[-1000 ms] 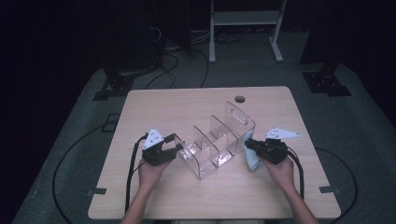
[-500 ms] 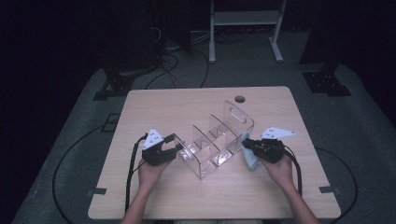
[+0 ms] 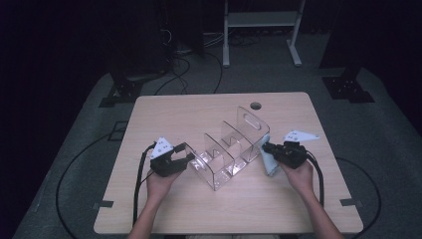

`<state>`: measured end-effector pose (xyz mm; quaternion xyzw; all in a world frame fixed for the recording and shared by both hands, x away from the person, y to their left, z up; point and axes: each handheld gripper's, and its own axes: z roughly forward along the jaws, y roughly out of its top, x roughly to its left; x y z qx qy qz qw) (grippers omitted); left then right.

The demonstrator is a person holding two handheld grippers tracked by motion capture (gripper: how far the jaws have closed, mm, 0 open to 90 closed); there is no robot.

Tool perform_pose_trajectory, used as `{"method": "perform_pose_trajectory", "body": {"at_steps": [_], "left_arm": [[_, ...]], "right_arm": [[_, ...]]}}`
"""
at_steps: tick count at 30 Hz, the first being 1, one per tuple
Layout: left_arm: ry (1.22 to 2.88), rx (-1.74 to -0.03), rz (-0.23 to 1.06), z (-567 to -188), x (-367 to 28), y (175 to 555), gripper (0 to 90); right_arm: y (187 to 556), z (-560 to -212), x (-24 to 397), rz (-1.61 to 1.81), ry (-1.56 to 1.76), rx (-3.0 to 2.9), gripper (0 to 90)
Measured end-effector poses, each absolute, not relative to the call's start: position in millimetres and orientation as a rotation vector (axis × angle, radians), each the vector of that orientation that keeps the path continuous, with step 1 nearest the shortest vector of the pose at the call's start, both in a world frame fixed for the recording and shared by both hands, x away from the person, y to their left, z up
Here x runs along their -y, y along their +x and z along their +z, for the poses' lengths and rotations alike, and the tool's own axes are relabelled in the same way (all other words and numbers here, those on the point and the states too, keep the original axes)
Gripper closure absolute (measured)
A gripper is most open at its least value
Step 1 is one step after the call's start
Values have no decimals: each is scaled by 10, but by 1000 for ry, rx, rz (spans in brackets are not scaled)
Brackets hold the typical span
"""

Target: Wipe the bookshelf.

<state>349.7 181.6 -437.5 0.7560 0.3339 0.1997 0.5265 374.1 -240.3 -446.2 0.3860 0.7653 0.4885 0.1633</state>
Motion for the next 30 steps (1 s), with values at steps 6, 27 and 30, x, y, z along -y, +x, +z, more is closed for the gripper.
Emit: {"method": "perform_pose_trajectory", "body": {"at_steps": [6, 27, 30], "left_arm": [[1811, -784, 483, -4375, -1818, 3496, 461], [1808, -785, 484, -4374, -1801, 3514, 468], [1807, -785, 481, -4375, -1806, 3519, 468]], "right_arm": [[3786, -4474, 2429, 1462, 1129, -2163, 829], [3835, -4491, 2301, 1505, 1140, -2196, 834], [3748, -4474, 2190, 1476, 1088, -2215, 834]]}}
